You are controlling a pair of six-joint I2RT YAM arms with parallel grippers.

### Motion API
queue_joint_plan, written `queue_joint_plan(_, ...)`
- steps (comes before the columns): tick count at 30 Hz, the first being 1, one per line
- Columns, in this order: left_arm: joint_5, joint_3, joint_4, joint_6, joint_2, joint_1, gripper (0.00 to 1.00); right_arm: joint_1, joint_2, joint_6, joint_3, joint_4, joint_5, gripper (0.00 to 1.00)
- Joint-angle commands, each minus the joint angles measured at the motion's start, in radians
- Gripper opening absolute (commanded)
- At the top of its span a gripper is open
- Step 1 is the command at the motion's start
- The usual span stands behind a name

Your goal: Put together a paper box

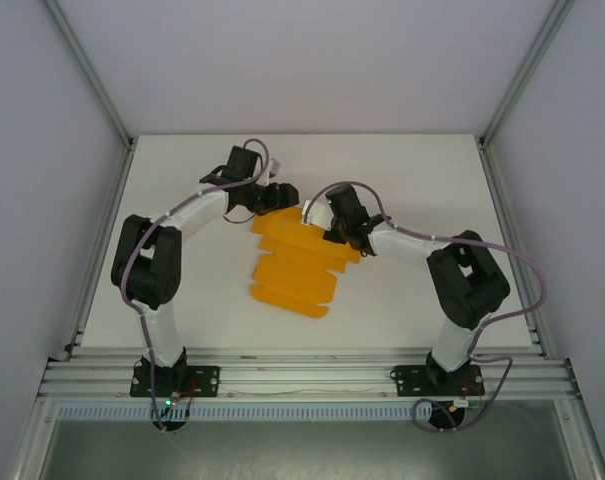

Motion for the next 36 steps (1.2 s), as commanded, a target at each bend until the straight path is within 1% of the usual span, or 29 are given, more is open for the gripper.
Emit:
queue_joint_plan(1, 0.049, -0.031, 0.051, -0.024, -0.026, -0.023, 0.61, 0.002, -0.038, 0.035, -0.009, 0.038, 0.017, 0.0)
queue_joint_plan(4, 0.077, -0.057, 0.128, -0.071, -0.032, -0.034, 0.6, 0.004, -0.038, 0.034, -0.017, 0.047, 0.011, 0.0)
queue_joint_plan(6, 0.091, -0.064, 0.18, -0.101, -0.024, -0.036, 0.58, 0.008, -0.043, 0.025, -0.028, 0.059, 0.005, 0.0)
queue_joint_plan(9, 0.078, -0.063, 0.217, -0.133, -0.01, -0.037, 0.51, 0.012, -0.047, 0.027, -0.031, 0.062, -0.006, 0.0)
queue_joint_plan(11, 0.083, -0.077, 0.263, -0.156, -0.009, -0.04, 0.48, 0.016, -0.053, 0.021, -0.045, 0.073, -0.021, 0.0)
queue_joint_plan(14, 0.088, -0.103, 0.355, -0.216, -0.012, -0.04, 0.46, 0.018, -0.056, 0.029, -0.068, 0.107, -0.029, 0.0)
queue_joint_plan(15, 0.081, -0.108, 0.372, -0.229, -0.011, -0.04, 0.44, 0.018, -0.056, 0.036, -0.065, 0.108, -0.025, 0.0)
queue_joint_plan(18, 0.043, -0.139, 0.377, -0.227, -0.031, -0.038, 0.36, 0.017, -0.06, 0.043, -0.069, 0.12, 0.001, 0.0)
queue_joint_plan(19, 0.027, -0.148, 0.364, -0.216, -0.04, -0.037, 0.35, 0.018, -0.063, 0.042, -0.071, 0.12, 0.008, 0.0)
queue_joint_plan(22, 0.019, -0.172, 0.326, -0.174, -0.072, -0.035, 0.35, 0.017, -0.073, 0.038, -0.079, 0.122, 0.012, 0.0)
queue_joint_plan(23, 0.013, -0.186, 0.315, -0.156, -0.092, -0.035, 0.36, 0.018, -0.074, 0.044, -0.082, 0.12, 0.017, 0.0)
queue_joint_plan(25, -0.026, -0.219, 0.271, -0.121, -0.143, -0.032, 0.49, 0.017, -0.076, 0.049, -0.086, 0.12, 0.034, 0.0)
queue_joint_plan(28, -0.166, -0.295, 0.184, -0.038, -0.253, -0.017, 0.71, 0.013, -0.09, 0.065, -0.092, 0.111, 0.037, 0.0)
queue_joint_plan(29, -0.221, -0.327, 0.154, -0.017, -0.291, -0.006, 0.81, 0.01, -0.098, 0.071, -0.095, 0.109, 0.03, 0.0)
queue_joint_plan(30, -0.262, -0.356, 0.134, -0.005, -0.321, 0.008, 0.86, 0.008, -0.106, 0.076, -0.099, 0.106, 0.021, 0.0)
queue_joint_plan(31, -0.291, -0.388, 0.119, 0.0, -0.344, 0.03, 0.9, 0.006, -0.114, 0.079, -0.102, 0.098, 0.013, 0.0)
queue_joint_plan(33, -0.303, -0.462, 0.113, -0.01, -0.381, 0.092, 0.99, 0.0, -0.131, 0.09, -0.107, 0.088, 0.004, 0.0)
queue_joint_plan(34, -0.296, -0.505, 0.125, -0.027, -0.396, 0.131, 1.0, -0.003, -0.139, 0.097, -0.11, 0.083, -0.003, 0.0)
queue_joint_plan(36, -0.231, -0.597, 0.209, -0.041, -0.417, 0.19, 1.0, -0.011, -0.148, 0.114, -0.109, 0.068, -0.015, 0.0)
